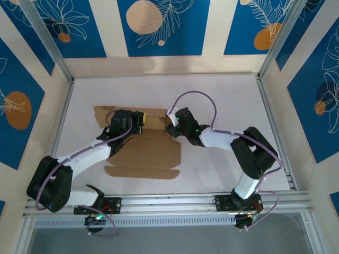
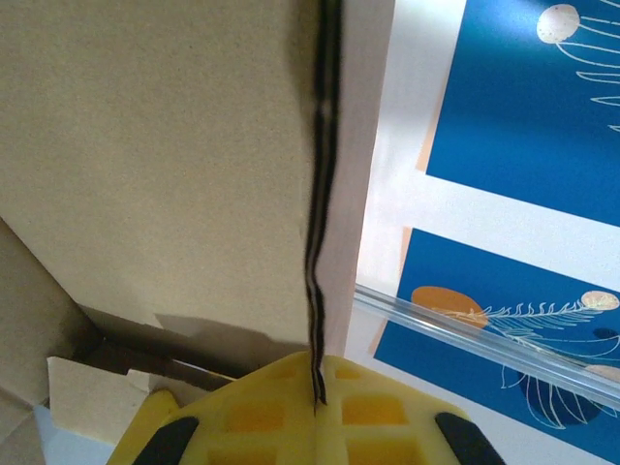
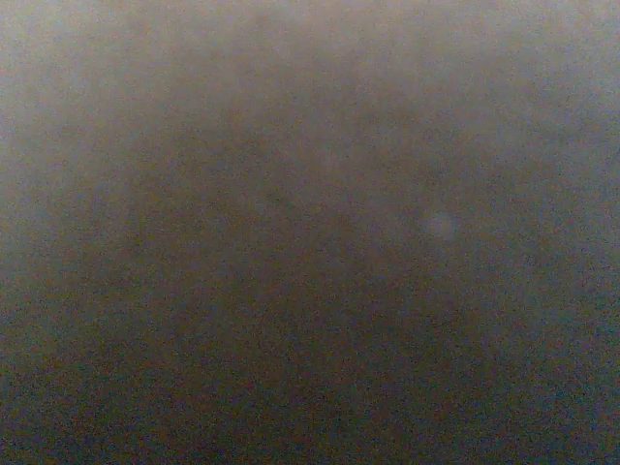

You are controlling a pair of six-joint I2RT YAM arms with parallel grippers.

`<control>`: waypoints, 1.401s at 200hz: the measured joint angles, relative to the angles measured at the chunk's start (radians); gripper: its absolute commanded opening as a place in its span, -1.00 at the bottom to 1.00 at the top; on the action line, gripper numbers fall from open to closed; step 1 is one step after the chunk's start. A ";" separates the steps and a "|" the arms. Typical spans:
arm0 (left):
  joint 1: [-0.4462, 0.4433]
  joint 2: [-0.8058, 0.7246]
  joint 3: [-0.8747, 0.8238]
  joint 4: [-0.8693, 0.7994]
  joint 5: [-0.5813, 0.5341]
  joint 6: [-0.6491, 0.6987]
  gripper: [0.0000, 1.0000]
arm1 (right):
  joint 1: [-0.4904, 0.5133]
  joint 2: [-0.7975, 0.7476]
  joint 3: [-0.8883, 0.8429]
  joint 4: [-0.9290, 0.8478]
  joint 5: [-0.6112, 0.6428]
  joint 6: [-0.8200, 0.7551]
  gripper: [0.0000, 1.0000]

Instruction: Fold the paper box

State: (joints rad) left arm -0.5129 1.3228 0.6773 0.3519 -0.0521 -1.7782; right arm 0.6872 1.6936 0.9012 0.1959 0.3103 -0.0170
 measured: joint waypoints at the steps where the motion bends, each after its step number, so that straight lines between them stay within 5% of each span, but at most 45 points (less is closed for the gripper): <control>1: 0.000 0.000 0.000 0.000 0.000 0.000 -1.00 | -0.001 -0.002 -0.002 0.001 -0.003 0.000 -0.04; 50: 0.000 -0.008 0.000 0.000 0.002 0.000 -1.00 | -0.028 -0.055 -0.070 0.029 -0.146 -0.004 -0.05; 125: -0.001 -0.013 0.000 -0.002 0.003 0.006 -1.00 | -0.056 -0.081 -0.097 0.027 -0.245 0.013 -0.51; 144: -0.001 -0.015 0.000 -0.003 0.003 0.006 -1.00 | -0.056 -0.074 -0.090 0.024 -0.219 0.034 -0.72; 203: 0.002 -0.035 0.000 -0.026 -0.016 0.003 -1.00 | -0.022 0.021 0.048 -0.039 -0.005 0.060 -0.96; 280: 0.001 -0.035 0.000 -0.038 -0.062 -0.012 -1.00 | 0.024 0.164 0.228 -0.074 0.253 0.103 -1.00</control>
State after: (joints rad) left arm -0.5117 1.2873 0.6777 0.3141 -0.1143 -1.7901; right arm 0.7109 1.8580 1.1294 0.1223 0.5636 0.0856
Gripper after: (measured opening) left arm 0.045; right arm 0.116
